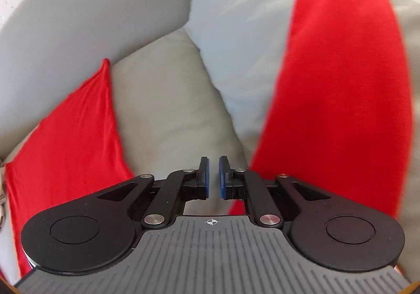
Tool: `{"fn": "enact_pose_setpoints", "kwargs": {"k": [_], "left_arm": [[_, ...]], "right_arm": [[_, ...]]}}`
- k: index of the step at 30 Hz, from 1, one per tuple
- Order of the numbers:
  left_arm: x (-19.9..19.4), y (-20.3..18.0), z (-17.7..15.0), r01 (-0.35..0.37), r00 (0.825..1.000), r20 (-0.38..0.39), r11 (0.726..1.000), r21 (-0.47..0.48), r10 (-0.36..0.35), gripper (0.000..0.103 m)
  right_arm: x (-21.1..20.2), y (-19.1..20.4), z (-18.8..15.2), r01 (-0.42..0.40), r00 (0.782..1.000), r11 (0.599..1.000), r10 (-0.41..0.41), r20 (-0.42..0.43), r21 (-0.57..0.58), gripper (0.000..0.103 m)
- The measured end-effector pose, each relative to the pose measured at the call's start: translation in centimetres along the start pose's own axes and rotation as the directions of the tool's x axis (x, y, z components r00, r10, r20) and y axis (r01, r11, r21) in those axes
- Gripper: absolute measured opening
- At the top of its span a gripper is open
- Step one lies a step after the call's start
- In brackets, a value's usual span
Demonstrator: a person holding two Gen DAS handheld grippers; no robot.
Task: Fold clothes
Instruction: 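Pull the collar edge taut with both grippers and release it flat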
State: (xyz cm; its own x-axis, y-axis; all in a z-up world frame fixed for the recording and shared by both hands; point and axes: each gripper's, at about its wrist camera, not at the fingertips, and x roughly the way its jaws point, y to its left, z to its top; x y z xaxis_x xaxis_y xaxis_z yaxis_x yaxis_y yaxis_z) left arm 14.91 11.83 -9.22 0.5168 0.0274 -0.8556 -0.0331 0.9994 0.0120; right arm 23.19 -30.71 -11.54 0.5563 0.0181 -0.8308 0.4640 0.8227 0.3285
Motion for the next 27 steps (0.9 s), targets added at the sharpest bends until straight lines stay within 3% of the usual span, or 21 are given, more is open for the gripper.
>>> {"fn": "enact_pose_setpoints", "kwargs": {"k": [3, 5, 6, 7, 10, 11, 14, 15, 16, 17, 19, 21, 23, 25, 27], "left_arm": [[-0.1, -0.7, -0.8, 0.099, 0.995, -0.031, 0.995, -0.006, -0.099, 0.034], [-0.2, -1.7, -1.8, 0.098, 0.994, -0.059, 0.994, 0.038, -0.096, 0.04], [-0.5, -2.2, -2.4, 0.077, 0.996, -0.061, 0.995, 0.067, -0.073, 0.041], [-0.9, -2.3, -2.9, 0.047, 0.997, -0.062, 0.995, 0.084, -0.042, 0.041], [-3.0, -1.5, -4.0, 0.01, 0.997, -0.077, 0.999, 0.051, -0.006, 0.04], [-3.8, -1.3, -4.4, -0.016, 0.997, -0.078, 0.999, 0.047, 0.02, 0.04], [-6.6, -1.5, -5.2, -0.058, 0.998, -0.029, 0.997, 0.051, 0.059, 0.039], [-7.5, -1.8, -5.5, -0.045, 0.999, -0.01, 0.998, 0.048, 0.046, 0.042], [-8.3, -2.1, -5.7, -0.024, 1.0, 0.007, 0.999, 0.046, 0.024, 0.043], [-9.0, -2.4, -5.9, -0.003, 1.0, 0.023, 0.999, 0.043, 0.002, 0.045], [-9.9, -3.7, -6.8, 0.046, 0.998, 0.044, 0.996, 0.079, -0.05, 0.048], [-9.7, -5.3, -8.0, 0.093, 0.994, 0.045, 0.985, 0.144, -0.1, 0.051], [-8.5, -6.8, -9.3, 0.119, 0.993, -0.008, 0.977, 0.176, -0.119, 0.05], [-7.0, -7.6, -10.6, 0.121, 0.991, -0.078, 0.977, 0.173, -0.109, 0.047], [-6.5, -8.0, -11.9, 0.113, 0.991, -0.094, 0.977, 0.181, -0.097, 0.047]], "right_arm": [[-0.8, 1.5, -1.9, -0.231, 0.969, 0.973, 0.229, -0.096, -0.013, 0.014], [-0.4, 2.1, -3.6, -0.303, 0.936, 0.953, 0.294, -0.193, -0.021, 0.021], [0.0, 2.1, -4.4, -0.291, 0.931, 0.957, 0.278, -0.236, -0.02, 0.02], [0.2, 1.7, -4.9, -0.259, 0.938, 0.966, 0.248, -0.241, -0.014, 0.0], [-1.5, -0.6, -4.5, -0.125, 0.986, 0.992, 0.128, -0.103, 0.03, 0.0], [-2.7, -0.8, -4.3, -0.102, 0.991, 0.995, 0.102, -0.09, 0.009, 0.008], [-6.5, -1.2, -4.0, -0.065, 0.996, 0.997, 0.062, -0.059, -0.045, 0.009], [-7.9, -1.1, -4.3, -0.119, 0.991, 0.991, 0.114, -0.074, -0.054, 0.011], [-9.3, -1.0, -4.6, -0.172, 0.982, 0.983, 0.166, -0.09, -0.063, 0.019], [-10.7, -1.0, -5.0, -0.219, 0.972, 0.973, 0.211, -0.105, -0.077, 0.036], [-12.9, -0.5, -6.8, -0.296, 0.95, 0.949, 0.28, -0.139, -0.111, 0.046], [-13.5, -0.1, -9.2, -0.378, 0.913, 0.919, 0.35, -0.21, -0.11, 0.045], [-13.8, -0.6, -11.2, -0.423, 0.881, 0.9, 0.382, -0.28, -0.102, 0.041], [-13.3, -1.2, -13.5, -0.411, 0.874, 0.903, 0.351, -0.336, -0.124, 0.037], [-12.2, -1.3, -15.5, -0.384, 0.871, 0.909, 0.298, -0.39, -0.163, 0.036]]}}
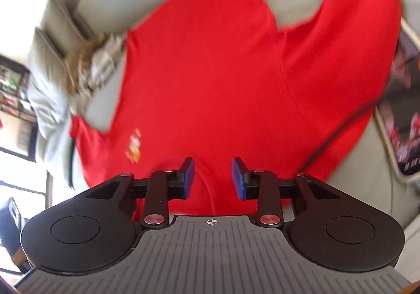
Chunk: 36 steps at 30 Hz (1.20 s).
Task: Fold clothes
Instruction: 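Pull the collar edge taut with both grippers and release it flat, then grasp the red sleeve cuff with the right gripper and lift it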
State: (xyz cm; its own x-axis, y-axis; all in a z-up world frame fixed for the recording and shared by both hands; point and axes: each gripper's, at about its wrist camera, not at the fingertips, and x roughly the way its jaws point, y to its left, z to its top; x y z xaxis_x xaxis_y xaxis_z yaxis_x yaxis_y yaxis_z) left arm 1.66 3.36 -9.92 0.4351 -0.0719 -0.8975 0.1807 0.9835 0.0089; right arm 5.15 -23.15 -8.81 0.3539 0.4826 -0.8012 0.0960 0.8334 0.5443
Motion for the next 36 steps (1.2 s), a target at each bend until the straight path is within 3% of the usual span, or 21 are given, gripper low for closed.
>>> {"fn": "enact_pose_setpoints", "kwargs": {"k": [2, 4, 8, 12, 16, 17, 19, 21, 24, 31, 36], "left_arm": [[-0.2, -0.2, -0.7, -0.009, 1.0, 0.017, 1.0, 0.006, 0.009, 0.048], [-0.2, 0.0, -0.9, 0.007, 1.0, -0.011, 1.0, -0.017, -0.007, 0.049], [-0.6, -0.5, -2.1, -0.002, 0.998, -0.069, 1.0, 0.01, 0.003, 0.047], [-3.1, -0.2, -2.6, 0.041, 0.999, -0.008, 0.999, -0.007, -0.041, 0.05], [-4.2, -1.0, -1.2, -0.007, 0.993, 0.115, 1.0, 0.006, 0.007, 0.057], [-4.4, -1.2, -0.8, -0.022, 0.989, 0.147, 1.0, 0.01, 0.021, 0.062], [-4.0, -1.7, 0.1, -0.044, 0.983, 0.18, 0.999, 0.008, 0.041, 0.063], [-2.9, -1.9, 0.8, -0.067, 0.984, 0.168, 0.998, 0.005, 0.065, 0.063], [-1.3, -2.1, 0.9, -0.086, 0.991, 0.101, 0.996, 0.004, 0.085, 0.062], [-0.3, -1.1, -0.3, -0.018, 1.0, -0.013, 0.999, -0.038, 0.017, 0.063], [-2.3, -1.2, -0.6, 0.002, 1.0, 0.007, 1.0, -0.022, -0.001, 0.06]], "right_arm": [[0.6, 0.2, -1.2, 0.03, 1.0, 0.998, -0.03, 0.005, -0.052, 0.029], [0.3, 0.4, -1.8, 0.041, 0.999, 0.995, -0.04, 0.013, -0.094, 0.029], [-0.5, -0.7, -2.3, 0.018, 1.0, 0.999, -0.019, -0.01, -0.046, 0.029], [-2.8, -1.4, -4.3, 0.024, 0.999, 0.999, -0.023, -0.03, 0.027, 0.036], [-5.9, -1.1, -6.8, -0.014, 0.994, 1.0, 0.015, 0.111, -0.012, 0.042], [-6.1, -0.7, -6.8, 0.002, 0.988, 0.999, 0.005, 0.153, -0.045, 0.041], [-6.0, 0.5, -6.6, 0.072, 0.97, 0.987, -0.036, 0.24, -0.141, 0.038], [-5.6, 1.5, -6.2, 0.138, 0.95, 0.966, -0.067, 0.304, -0.219, 0.033], [-3.6, 2.0, -5.4, 0.175, 0.956, 0.948, -0.1, 0.275, -0.264, 0.033], [-0.9, 1.8, -5.2, 0.148, 0.983, 0.95, -0.111, 0.144, -0.274, 0.034], [-2.5, 0.8, -5.6, 0.057, 0.997, 0.984, -0.049, 0.053, -0.169, 0.036]]}}
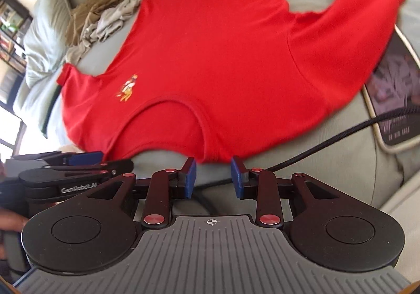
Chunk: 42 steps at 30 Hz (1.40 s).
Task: Fold clothes
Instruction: 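Grasp the red sleeve cuff with the right gripper and lift it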
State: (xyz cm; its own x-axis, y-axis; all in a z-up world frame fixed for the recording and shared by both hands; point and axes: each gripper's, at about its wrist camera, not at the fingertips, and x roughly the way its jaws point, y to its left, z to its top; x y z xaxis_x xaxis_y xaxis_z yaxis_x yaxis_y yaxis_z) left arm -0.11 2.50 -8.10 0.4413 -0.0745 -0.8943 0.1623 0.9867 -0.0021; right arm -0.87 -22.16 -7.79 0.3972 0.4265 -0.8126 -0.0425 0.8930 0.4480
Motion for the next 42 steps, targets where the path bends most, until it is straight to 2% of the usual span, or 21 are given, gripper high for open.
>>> {"fn": "enact_pose_setpoints", "kwargs": {"k": [2, 5, 9, 11, 14, 15, 16, 17, 19, 23, 25, 27, 29, 31, 33, 36, 41, 42], "left_arm": [[-1.2, 0.2, 0.2, 0.016, 1.0, 0.026, 1.0, -0.01, -0.016, 0.061], [-3.1, 0.4, 1.2, 0.028, 0.997, 0.079, 0.999, -0.027, -0.026, 0.061], [-5.9, 0.9, 2.7, 0.077, 0.984, 0.164, 0.995, -0.062, -0.066, 0.063], [-7.2, 1.1, 3.4, 0.097, 0.975, 0.21, 0.992, -0.08, -0.078, 0.063], [-8.7, 1.3, 4.5, 0.121, 0.958, 0.272, 0.986, -0.11, -0.087, 0.065], [-9.0, 1.2, 4.8, 0.127, 0.954, 0.286, 0.985, -0.118, -0.089, 0.065], [-9.1, 1.1, 5.1, 0.133, 0.95, 0.298, 0.983, -0.123, -0.092, 0.065], [-9.2, 0.8, 5.3, 0.14, 0.948, 0.304, 0.983, -0.122, -0.098, 0.066], [-9.1, 0.1, 5.6, 0.158, 0.946, 0.302, 0.981, -0.111, -0.118, 0.066], [-8.0, -1.9, 6.0, 0.198, 0.952, 0.248, 0.978, -0.058, -0.178, 0.066], [-7.0, -3.1, 6.1, 0.21, 0.956, 0.218, 0.977, -0.043, -0.196, 0.066], [-5.9, -4.0, 6.3, 0.224, 0.96, 0.185, 0.974, -0.043, -0.212, 0.066], [-4.9, -4.8, 6.4, 0.239, 0.961, 0.152, 0.97, -0.046, -0.23, 0.066], [-4.1, -5.4, 6.6, 0.25, 0.962, 0.125, 0.968, -0.037, -0.244, 0.066], [-3.2, -5.9, 6.8, 0.251, 0.964, 0.099, 0.968, -0.032, -0.246, 0.066], [-2.0, -6.4, 7.2, 0.263, 0.963, 0.073, 0.964, -0.043, -0.26, 0.066], [0.0, -7.0, 8.2, 0.295, 0.956, 0.037, 0.953, -0.071, -0.293, 0.066], [0.2, -7.3, 8.3, 0.299, 0.954, 0.035, 0.952, -0.069, -0.298, 0.066]], "right_arm": [[-1.5, -0.4, -0.4, -0.046, 0.999, 0.998, 0.045, 0.024, 0.034, 0.041], [-5.0, -1.2, -0.1, -0.09, 0.99, 0.994, 0.081, 0.119, 0.068, 0.052], [-10.3, -3.2, 1.5, -0.165, 0.956, 0.976, 0.124, 0.265, 0.139, 0.057], [-13.2, -4.4, 2.1, -0.178, 0.93, 0.97, 0.112, 0.35, 0.164, 0.059], [-17.1, -6.3, 3.0, -0.161, 0.88, 0.968, 0.053, 0.471, 0.191, 0.064], [-18.1, -6.9, 3.3, -0.154, 0.862, 0.968, 0.032, 0.505, 0.2, 0.068], [-19.0, -7.6, 3.6, -0.147, 0.844, 0.966, 0.01, 0.537, 0.212, 0.078], [-19.7, -8.4, 3.8, -0.14, 0.825, 0.963, -0.015, 0.565, 0.23, 0.083], [-20.5, -10.1, 4.4, -0.145, 0.795, 0.95, -0.056, 0.604, 0.278, 0.083], [-21.3, -13.7, 5.6, -0.189, 0.735, 0.91, -0.119, 0.668, 0.37, 0.083], [-21.1, -15.6, 6.7, -0.212, 0.716, 0.888, -0.143, 0.683, 0.408, 0.081], [-20.2, -17.2, 8.2, -0.203, 0.719, 0.874, -0.173, 0.674, 0.441, 0.077], [-19.0, -19.0, 9.9, -0.181, 0.727, 0.861, -0.208, 0.655, 0.475, 0.06], [-17.4, -20.8, 11.4, -0.16, 0.745, 0.847, -0.233, 0.625, 0.507, 0.055], [-15.9, -22.9, 13.1, -0.146, 0.765, 0.83, -0.25, 0.593, 0.539, 0.054], [-13.6, -26.1, 15.3, -0.159, 0.776, 0.795, -0.267, 0.572, 0.586, 0.053], [-9.7, -31.4, 18.7, -0.243, 0.78, 0.714, -0.259, 0.57, 0.656, 0.053], [-9.1, -32.2, 19.4, -0.26, 0.775, 0.702, -0.258, 0.577, 0.663, 0.052]]}}
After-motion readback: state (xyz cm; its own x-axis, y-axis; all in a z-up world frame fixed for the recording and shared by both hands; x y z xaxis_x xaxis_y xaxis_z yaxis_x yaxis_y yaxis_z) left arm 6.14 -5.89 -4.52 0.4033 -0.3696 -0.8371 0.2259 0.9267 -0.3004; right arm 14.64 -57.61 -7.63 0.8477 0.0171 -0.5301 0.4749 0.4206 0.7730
